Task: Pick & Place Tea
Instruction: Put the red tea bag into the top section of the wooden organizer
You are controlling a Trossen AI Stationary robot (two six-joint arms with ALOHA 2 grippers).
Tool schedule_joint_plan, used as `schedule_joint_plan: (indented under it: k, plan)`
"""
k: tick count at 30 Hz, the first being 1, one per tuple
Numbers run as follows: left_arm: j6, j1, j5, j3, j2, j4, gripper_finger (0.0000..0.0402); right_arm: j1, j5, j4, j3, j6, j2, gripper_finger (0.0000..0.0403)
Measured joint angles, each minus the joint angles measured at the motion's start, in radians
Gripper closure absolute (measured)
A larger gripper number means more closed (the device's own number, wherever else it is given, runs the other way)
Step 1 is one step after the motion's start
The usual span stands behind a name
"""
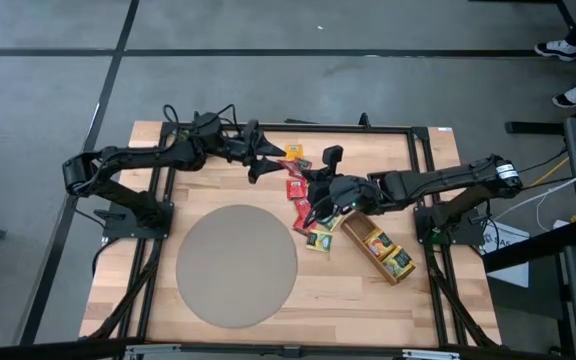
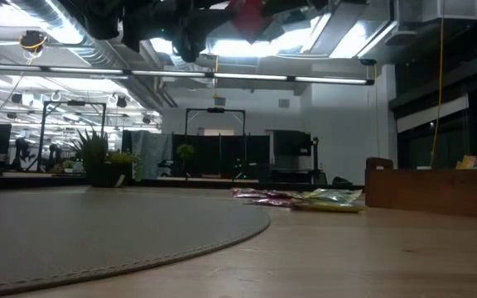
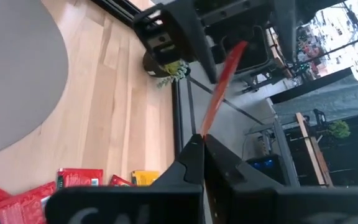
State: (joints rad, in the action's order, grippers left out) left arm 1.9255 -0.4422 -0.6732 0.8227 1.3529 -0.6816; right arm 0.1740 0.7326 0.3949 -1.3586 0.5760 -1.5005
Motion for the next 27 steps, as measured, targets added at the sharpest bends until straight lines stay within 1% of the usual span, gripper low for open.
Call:
schedule_joint_plan:
  k: [4,7,11,21,23,27]
  plan:
    - [0.000,0.028,0.006,0.000,0.000,0.005,0.0191,-0.002,0.000,-0.042,0.000,0.057,0.000,0.0401]
    - [-0.001,0.041,0.021,0.000,0.000,0.005,0.0202,-0.002,0.000,-0.046,0.000,0.061,0.000,0.0401]
    - [-0.023,0.043,0.029,0.000,0.000,0.005,0.0242,-0.002,0.000,-0.046,0.000,0.061,0.000,0.0401]
    - [-0.070,0.043,0.046,0.000,0.001,0.008,0.0384,-0.002,0.000,-0.048,0.000,0.057,0.000,0.0398]
    - [-0.080,0.043,0.045,0.000,0.001,0.009,0.0392,-0.002,0.000,-0.048,0.000,0.056,0.000,0.0397]
    - [-0.099,0.042,0.018,0.000,0.001,0.008,0.0389,-0.001,0.000,-0.048,0.001,0.036,0.000,0.0389]
